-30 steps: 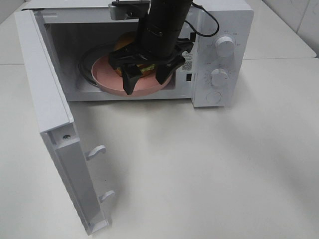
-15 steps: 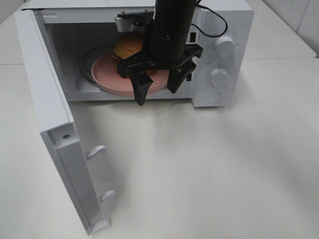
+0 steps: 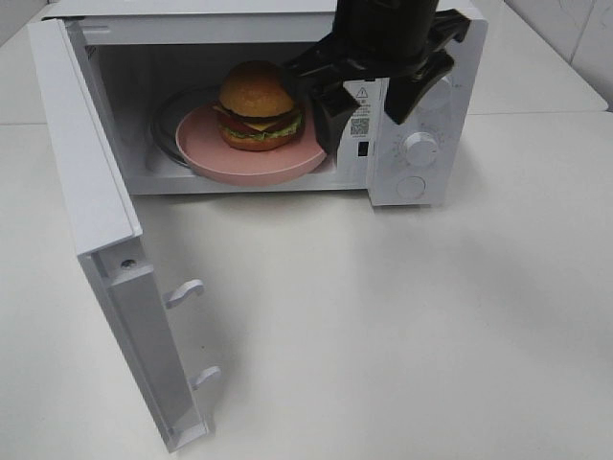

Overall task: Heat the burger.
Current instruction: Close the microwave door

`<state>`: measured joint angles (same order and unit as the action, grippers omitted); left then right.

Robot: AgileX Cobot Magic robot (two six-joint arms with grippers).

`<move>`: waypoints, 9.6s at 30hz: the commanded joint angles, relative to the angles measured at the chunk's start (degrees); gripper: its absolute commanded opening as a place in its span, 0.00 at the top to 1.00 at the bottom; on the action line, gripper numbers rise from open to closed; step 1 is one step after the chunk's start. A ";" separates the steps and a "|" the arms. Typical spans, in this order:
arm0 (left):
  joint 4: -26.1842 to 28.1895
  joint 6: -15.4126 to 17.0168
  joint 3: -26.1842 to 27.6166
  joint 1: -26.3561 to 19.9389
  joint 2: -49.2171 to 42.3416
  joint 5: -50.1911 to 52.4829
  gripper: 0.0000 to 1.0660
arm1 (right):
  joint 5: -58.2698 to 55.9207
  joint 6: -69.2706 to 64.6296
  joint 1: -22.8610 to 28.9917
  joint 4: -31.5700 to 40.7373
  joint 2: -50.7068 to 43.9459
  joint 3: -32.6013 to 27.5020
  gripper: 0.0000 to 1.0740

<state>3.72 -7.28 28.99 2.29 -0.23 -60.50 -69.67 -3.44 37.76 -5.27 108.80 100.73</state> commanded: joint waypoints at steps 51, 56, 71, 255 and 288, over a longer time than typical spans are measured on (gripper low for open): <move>0.40 -0.11 -0.11 -0.11 -1.20 0.80 1.00 | 0.97 -3.78 -21.43 1.72 -99.52 -67.90 0.33; 0.40 -0.11 -0.11 -0.11 -1.20 0.80 1.00 | 5.27 -2.01 -21.43 4.87 -110.29 -68.75 0.33; 0.40 -0.11 -0.11 -0.11 -1.20 0.80 1.00 | 11.92 2.46 -21.43 5.27 -110.58 -71.51 0.33; 77.29 -80.16 29.22 16.56 97.00 38.79 1.00 | 12.38 2.01 -21.43 5.27 -110.58 -71.79 0.34; 77.29 -79.98 53.29 31.40 116.08 53.74 1.00 | 12.38 2.01 -21.43 5.27 -110.58 -71.79 0.34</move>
<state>81.70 -85.20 80.27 34.89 115.22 -11.00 -58.04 -1.72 16.62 0.00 -0.29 28.88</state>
